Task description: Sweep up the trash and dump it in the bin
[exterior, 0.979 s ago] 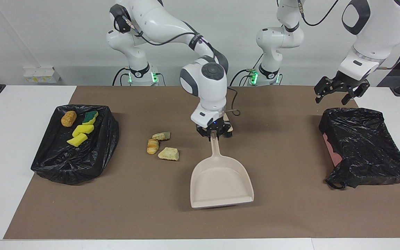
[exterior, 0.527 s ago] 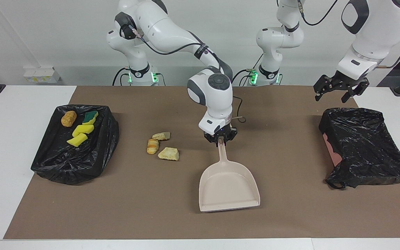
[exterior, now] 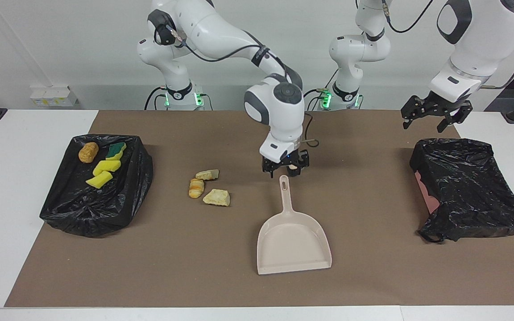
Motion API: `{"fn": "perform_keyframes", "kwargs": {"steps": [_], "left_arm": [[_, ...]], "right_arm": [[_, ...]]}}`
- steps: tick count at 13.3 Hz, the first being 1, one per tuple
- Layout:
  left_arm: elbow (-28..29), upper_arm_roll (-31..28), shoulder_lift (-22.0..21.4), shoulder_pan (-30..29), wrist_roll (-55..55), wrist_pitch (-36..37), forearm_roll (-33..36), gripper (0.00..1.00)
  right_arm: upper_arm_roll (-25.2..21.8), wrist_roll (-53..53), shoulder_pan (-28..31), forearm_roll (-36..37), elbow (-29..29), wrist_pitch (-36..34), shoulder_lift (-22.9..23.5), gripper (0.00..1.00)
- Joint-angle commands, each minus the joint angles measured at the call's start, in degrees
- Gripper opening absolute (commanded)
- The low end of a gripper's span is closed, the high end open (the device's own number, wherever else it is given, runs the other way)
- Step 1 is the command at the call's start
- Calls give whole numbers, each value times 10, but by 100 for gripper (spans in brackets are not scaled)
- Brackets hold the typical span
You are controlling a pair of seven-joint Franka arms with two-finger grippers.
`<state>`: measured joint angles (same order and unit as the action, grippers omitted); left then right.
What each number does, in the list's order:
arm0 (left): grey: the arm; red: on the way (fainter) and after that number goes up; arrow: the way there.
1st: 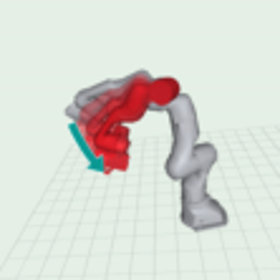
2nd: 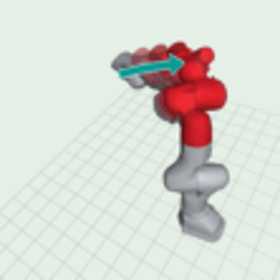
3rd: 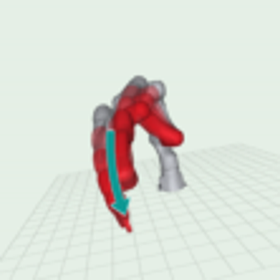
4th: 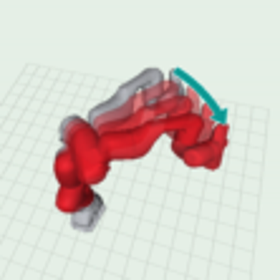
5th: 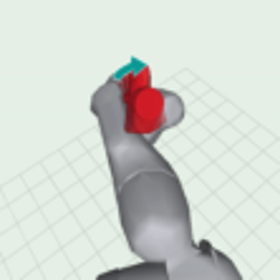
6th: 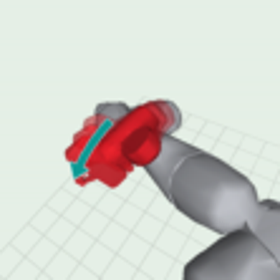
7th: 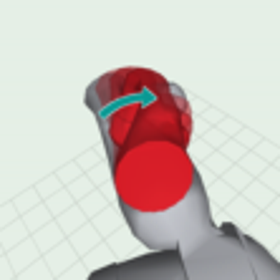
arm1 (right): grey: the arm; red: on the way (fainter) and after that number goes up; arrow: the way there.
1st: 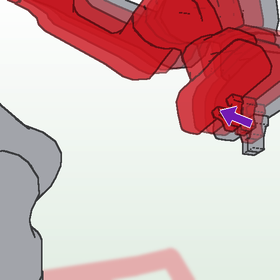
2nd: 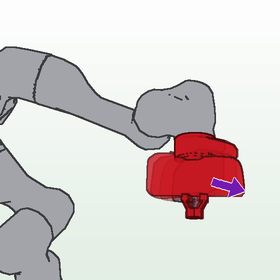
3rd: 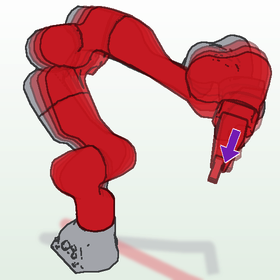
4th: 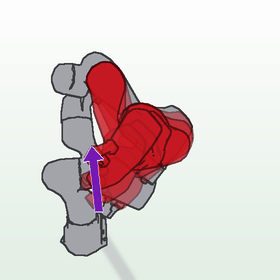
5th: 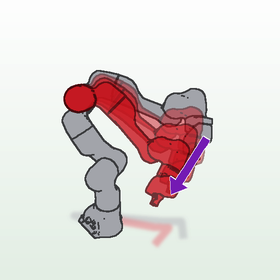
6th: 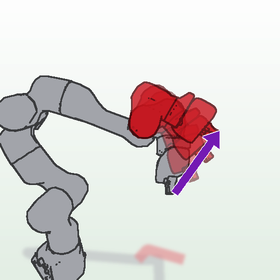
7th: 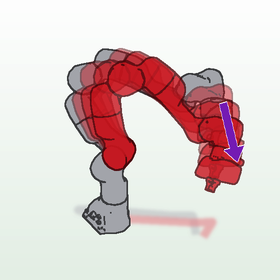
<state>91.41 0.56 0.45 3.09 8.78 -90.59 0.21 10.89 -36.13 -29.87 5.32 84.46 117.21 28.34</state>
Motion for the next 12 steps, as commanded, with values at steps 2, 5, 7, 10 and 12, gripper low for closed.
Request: {"fn": "perform_keyframes", "kwargs": {"steps": [2, 5, 7, 10, 12], "left_arm": [[9, -5, 25, 38, 5, -36, 6, 100], [34, -5, 48, 75, -3, -79, 5, 100], [55, -5, 64, 103, -24, -124, -2, 100], [54, -5, 111, 158, -99, -178, -11, 100], [52, -5, 140, 198, -158, -221, -12, 100]], "right_arm": [[28, 19, 2, -35, 166, 6, -139, 100], [46, 52, -12, -51, 275, 18, -201, 100], [46, 85, -32, -94, 318, 31, -220, 100], [46, 89, -57, -97, 373, 94, -217, 100], [47, 88, -64, -97, 378, 99, -212, 100]]}}
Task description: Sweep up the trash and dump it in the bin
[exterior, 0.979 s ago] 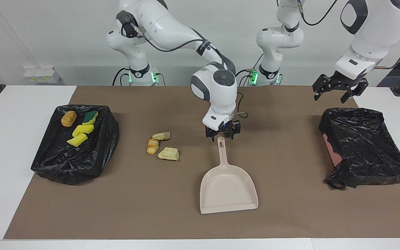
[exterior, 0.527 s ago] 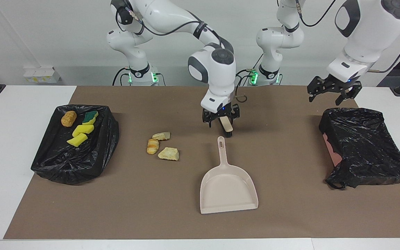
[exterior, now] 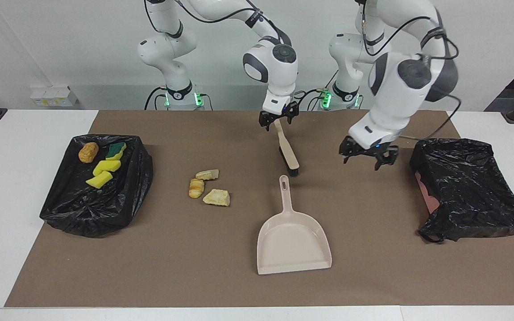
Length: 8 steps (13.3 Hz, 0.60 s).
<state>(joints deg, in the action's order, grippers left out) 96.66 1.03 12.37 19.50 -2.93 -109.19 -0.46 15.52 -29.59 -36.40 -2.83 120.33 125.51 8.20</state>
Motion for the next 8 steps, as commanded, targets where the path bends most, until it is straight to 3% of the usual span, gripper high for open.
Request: {"fn": "perform_keyframes", "kwargs": {"steps": [1, 3, 6, 8], "left_arm": [[-3, -9, 32, 43, -52, -45, -9, 100], [-11, -11, 62, 80, -108, -93, -25, 100], [-12, -9, 97, 105, -177, -149, -25, 100], [-24, -9, 138, 122, -224, -173, -19, 100]], "right_arm": [[-1, 23, 0, -16, 19, 21, -8, 98], [0, 16, 0, -16, 19, 25, -8, 62], [-1, 12, -12, -16, 21, 38, 5, 38], [-1, 4, -14, -16, 17, 34, 7, 6]]}}
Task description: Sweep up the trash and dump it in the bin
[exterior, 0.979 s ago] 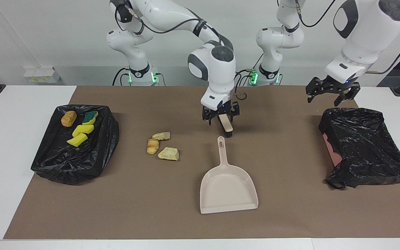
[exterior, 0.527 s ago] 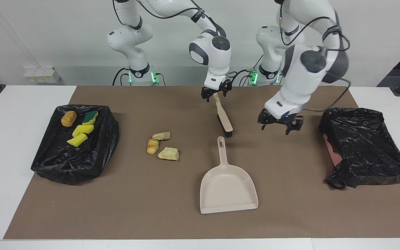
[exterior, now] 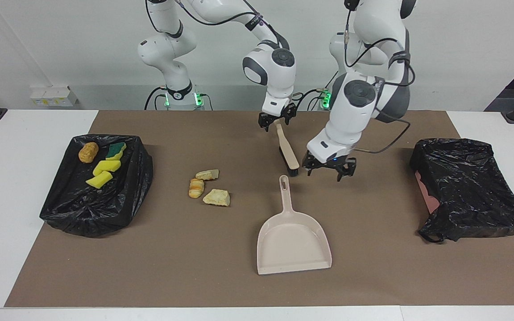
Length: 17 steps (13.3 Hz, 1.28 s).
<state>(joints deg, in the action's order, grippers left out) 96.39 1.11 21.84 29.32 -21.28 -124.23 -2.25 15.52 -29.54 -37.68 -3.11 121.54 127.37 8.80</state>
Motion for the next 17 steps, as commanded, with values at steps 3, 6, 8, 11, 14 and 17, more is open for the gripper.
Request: {"fn": "perform_keyframes", "kwargs": {"steps": [3, 6, 8, 11, 14, 17], "left_arm": [[-62, -9, 72, 42, -55, -12, 1, 100], [-65, -10, 74, 39, -55, -10, 1, 30], [-73, -10, 75, 33, -49, -10, 21, 0], [-75, -16, 68, 29, -46, -9, 29, 0], [-71, -16, 35, -2, 27, 12, 25, 0], [-19, -16, -22, -25, 111, 65, 23, 0]], "right_arm": [[-2, -5, 4, -10, -12, -3, 8, 0], [-3, 17, 30, -2, -16, -64, -34, 0], [-4, 35, 60, -2, -9, -109, -72, 0], [-3, 76, 129, -2, 6, -168, -134, 0], [-5, 106, 196, -1, 5, -214, -175, 0], [-5, 121, 278, 40, 6, -238, -195, 0]]}}
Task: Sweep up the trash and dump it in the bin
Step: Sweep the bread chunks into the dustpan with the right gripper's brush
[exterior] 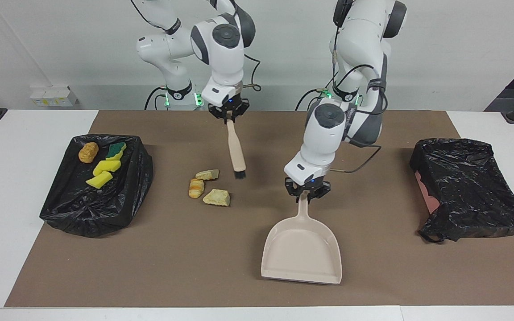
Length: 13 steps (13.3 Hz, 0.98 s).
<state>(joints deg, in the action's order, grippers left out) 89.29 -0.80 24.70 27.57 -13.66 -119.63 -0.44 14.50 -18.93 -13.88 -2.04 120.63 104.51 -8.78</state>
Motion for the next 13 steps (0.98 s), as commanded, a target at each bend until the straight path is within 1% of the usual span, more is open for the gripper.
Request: {"fn": "perform_keyframes", "kwargs": {"steps": [1, 2, 3, 4, 6, 7, 8, 9, 10, 11, 13], "left_arm": [[90, 3, -73, -8, 45, 12, 5, 0], [137, 4, -103, -6, 70, 0, 5, 0], [189, 4, -140, -8, 122, -19, 5, 0], [229, 4, -169, -22, 181, -31, 4, 0], [282, 4, -207, -25, 236, -31, 4, 0], [293, 4, -215, -23, 267, -25, 4, 0], [298, 4, -221, -23, 326, -10, 4, 0], [299, 4, -225, -23, 389, 17, 4, 0], [298, 4, -228, -19, 430, 43, 4, 0], [298, 5, -228, -19, 448, 46, 4, 0], [296, 5, -228, -17, 495, 46, 4, 0]], "right_arm": [[5, 18, 66, 53, 17, -8, -16, 0], [5, 27, 98, 63, 22, -9, -14, 0], [5, 55, 121, 74, 35, -8, -17, 0], [5, 65, 127, 80, 49, -2, -15, 0], [5, 59, 135, 111, 52, 14, 23, 0], [7, 58, 140, 113, 52, 19, 30, 0], [8, 57, 137, 113, 53, 24, 42, 0], [9, 48, 135, 113, 53, 39, 62, 0], [10, 36, 124, 112, 53, 51, 74, 0], [10, 34, 110, 105, 52, 52, 79, 0], [10, 1, 94, 89, 51, 68, 103, 0]]}}
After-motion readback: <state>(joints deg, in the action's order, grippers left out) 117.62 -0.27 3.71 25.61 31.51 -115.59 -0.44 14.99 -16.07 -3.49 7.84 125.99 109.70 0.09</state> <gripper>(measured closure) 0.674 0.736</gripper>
